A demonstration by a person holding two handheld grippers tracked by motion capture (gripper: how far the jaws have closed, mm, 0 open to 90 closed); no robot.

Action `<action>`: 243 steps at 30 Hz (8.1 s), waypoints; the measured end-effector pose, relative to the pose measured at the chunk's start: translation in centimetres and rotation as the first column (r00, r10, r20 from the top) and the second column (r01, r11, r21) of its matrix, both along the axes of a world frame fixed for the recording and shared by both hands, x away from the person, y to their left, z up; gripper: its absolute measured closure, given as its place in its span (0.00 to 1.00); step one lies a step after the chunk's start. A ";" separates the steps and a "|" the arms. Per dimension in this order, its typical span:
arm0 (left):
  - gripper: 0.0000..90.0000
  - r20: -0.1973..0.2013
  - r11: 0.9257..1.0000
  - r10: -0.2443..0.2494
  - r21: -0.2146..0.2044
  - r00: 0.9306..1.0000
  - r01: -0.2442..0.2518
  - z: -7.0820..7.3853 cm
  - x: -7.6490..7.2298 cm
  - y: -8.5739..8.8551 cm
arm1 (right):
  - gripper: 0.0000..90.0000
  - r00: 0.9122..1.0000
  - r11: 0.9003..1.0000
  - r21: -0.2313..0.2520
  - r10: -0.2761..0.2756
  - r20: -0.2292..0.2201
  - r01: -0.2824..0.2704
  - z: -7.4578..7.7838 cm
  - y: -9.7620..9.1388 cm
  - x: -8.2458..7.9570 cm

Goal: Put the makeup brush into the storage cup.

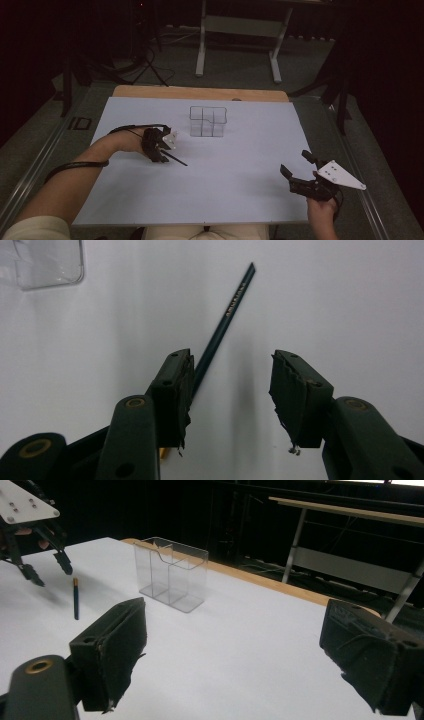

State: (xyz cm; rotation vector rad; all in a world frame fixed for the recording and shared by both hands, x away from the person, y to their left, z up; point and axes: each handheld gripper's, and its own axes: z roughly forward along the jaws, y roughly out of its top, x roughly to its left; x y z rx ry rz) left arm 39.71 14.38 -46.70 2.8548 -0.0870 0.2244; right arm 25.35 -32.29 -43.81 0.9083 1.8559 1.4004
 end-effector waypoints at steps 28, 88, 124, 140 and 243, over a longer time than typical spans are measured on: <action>0.81 0.002 0.958 -0.278 0.067 0.961 0.277 -2.4 1.9 -1.3 | 0.13 1.000 1.000 -0.003 0.021 -0.016 -0.021 -0.1 0.1 0.1; 0.94 -0.044 0.981 -0.157 0.109 0.987 0.161 -0.1 4.6 0.3 | 0.13 0.999 0.999 0.006 0.033 -0.015 -0.033 0.0 0.1 -0.1; 0.94 -0.063 0.991 -0.133 -0.039 0.989 0.131 7.3 -1.3 -4.0 | 0.13 0.982 0.984 0.014 0.176 -0.067 -0.175 0.5 2.6 0.2; 0.94 -0.087 0.991 -0.136 -0.028 0.987 0.134 8.5 -2.8 -6.3 | 0.17 0.837 0.868 -0.045 0.462 -0.294 -0.495 3.0 8.7 3.1; 0.86 -0.145 0.944 -0.091 -0.329 0.985 0.039 6.0 -4.5 -3.3 | 0.95 0.537 0.696 -0.057 0.496 -0.682 -0.716 1.4 16.8 7.2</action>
